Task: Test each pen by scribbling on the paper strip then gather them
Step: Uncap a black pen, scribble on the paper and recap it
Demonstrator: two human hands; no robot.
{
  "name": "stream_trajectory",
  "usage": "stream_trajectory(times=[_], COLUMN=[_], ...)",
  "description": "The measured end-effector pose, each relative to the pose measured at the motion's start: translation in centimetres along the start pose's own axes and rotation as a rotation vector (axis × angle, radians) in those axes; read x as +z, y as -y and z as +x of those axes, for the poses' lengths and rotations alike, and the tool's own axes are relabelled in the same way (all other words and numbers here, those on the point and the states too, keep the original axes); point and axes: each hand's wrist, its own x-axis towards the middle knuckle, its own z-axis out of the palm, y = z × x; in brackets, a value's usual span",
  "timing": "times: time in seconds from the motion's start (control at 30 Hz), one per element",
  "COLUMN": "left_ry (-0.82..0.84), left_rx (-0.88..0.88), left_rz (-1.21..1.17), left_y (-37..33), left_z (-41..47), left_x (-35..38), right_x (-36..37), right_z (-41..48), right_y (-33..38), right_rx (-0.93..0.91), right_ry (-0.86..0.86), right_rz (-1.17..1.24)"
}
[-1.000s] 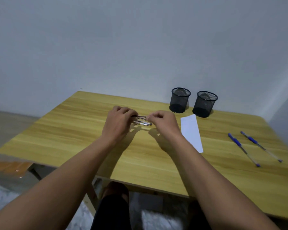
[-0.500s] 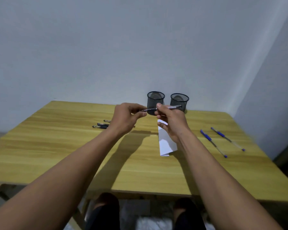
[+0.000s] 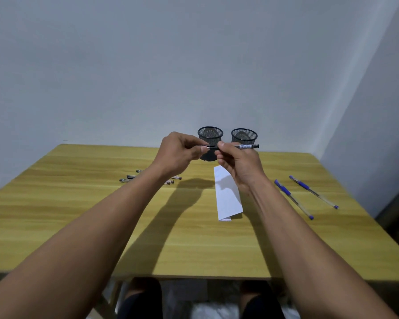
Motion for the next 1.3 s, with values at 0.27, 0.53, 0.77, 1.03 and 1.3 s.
stream_trajectory(times=[0.27, 0.53, 0.77, 1.03, 1.3], left_ry=[-0.022, -0.036, -0.064, -0.059, 0.129], left_rx=[-0.179, -0.175, -0.172, -0.134, -0.039], left_rz=[0.196, 0.434, 0.586, 0.64, 0.773], left_y=[4.3, 8.3, 10.8, 10.2, 6.2], left_z=[2.0, 5.6, 6.7, 6.1, -1.1], left_x=[-2.8, 3.5, 6.3, 7.0, 6.2], right_x=[-3.0, -2.7, -3.8, -4.1, -4.5], right_z=[2.2, 3.3, 3.5, 3.6, 4.0], right_y=[-0.9, -6.2, -8.7, -9.2, -8.7], right_rx=[0.012, 0.056, 0.007, 0.001, 0.061], right_ry=[-0.052, -0.128, -0.121, -0.158, -0.237], right_rz=[-0.217, -0.316, -0.385, -0.299, -0.213])
